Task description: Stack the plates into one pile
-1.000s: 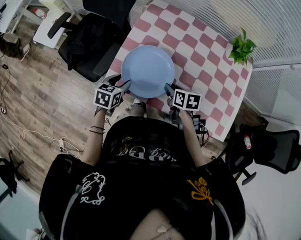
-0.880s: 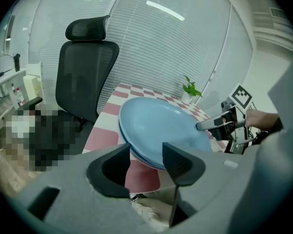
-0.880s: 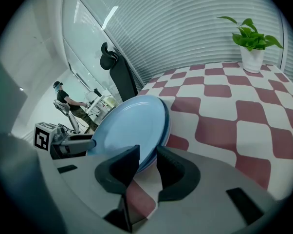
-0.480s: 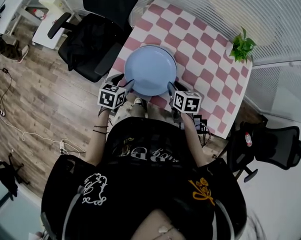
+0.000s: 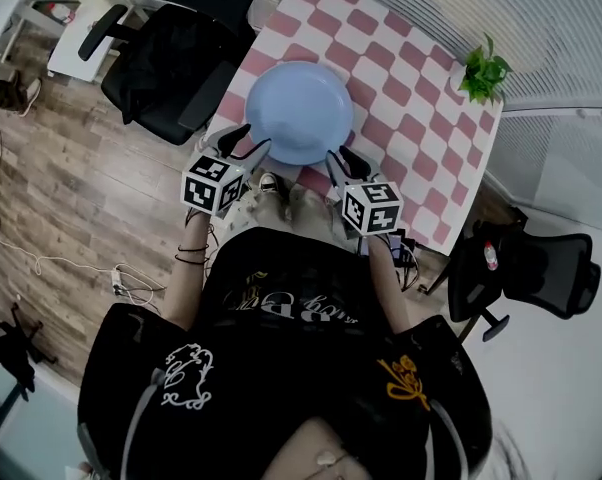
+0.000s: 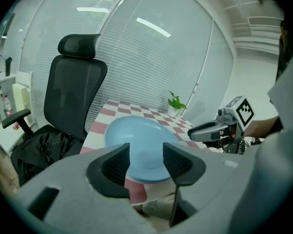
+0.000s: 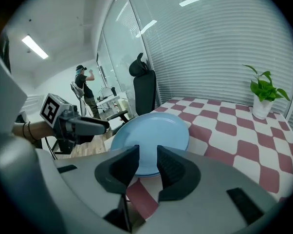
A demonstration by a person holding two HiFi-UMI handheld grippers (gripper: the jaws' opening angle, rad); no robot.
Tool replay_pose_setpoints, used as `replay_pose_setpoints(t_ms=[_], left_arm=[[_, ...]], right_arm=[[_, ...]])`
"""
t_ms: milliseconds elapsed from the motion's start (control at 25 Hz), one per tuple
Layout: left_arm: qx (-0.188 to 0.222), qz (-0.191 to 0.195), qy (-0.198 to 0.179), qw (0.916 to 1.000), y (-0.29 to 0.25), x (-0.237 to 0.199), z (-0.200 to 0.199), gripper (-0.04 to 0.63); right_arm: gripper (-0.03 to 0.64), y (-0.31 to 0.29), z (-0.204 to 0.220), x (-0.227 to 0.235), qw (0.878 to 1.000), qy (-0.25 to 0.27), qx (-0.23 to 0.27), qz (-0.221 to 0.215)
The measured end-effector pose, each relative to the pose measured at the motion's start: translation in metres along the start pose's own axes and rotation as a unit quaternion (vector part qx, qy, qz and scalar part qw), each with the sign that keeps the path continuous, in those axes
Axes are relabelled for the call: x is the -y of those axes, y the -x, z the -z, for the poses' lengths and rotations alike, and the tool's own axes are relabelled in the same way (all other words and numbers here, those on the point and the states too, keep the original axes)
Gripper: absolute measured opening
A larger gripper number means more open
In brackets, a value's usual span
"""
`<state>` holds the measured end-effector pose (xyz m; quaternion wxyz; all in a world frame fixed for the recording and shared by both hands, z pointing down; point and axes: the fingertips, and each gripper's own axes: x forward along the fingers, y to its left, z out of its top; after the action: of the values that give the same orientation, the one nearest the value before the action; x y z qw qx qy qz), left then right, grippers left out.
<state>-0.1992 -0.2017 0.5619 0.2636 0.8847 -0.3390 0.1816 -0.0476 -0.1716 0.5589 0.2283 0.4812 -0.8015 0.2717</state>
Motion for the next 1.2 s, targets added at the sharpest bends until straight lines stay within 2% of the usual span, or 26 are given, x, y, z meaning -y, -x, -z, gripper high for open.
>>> replay_pose_setpoints(t_ms=[160,320,480,600,920,1200], left_arm=[[0.021,0.026,-0.01,0.9994,-0.006,0.017,-0.015,0.218],[0.012,0.059,-0.046,0.9971,-0.007,0.043,-0.018,0.195],[0.026,0.081,-0.061,0.9945,-0.003,0.066,-0.025,0.105],[0.042,0.092,-0.06,0.9931,-0.003,0.088,-0.032,0.097],[0.059,0.111,-0.097,0.9874,0.003,0.17,-0.037,0.094],[0.072,0.101,-0.103,0.987,0.029,0.246,-0.002,0.094]], right_arm=[[0.11,0.006,-0.012,-0.004,1.0,-0.01,0.027,-0.004],[0.096,0.01,-0.014,-0.011,0.999,-0.017,0.036,-0.013],[0.064,0.017,-0.009,-0.018,0.999,-0.005,0.036,-0.025],[0.054,0.034,-0.004,-0.017,0.999,-0.007,0.043,-0.026],[0.044,0.108,0.007,-0.016,0.995,-0.017,0.096,-0.027],[0.043,0.184,0.064,-0.023,0.993,-0.021,0.117,-0.022]])
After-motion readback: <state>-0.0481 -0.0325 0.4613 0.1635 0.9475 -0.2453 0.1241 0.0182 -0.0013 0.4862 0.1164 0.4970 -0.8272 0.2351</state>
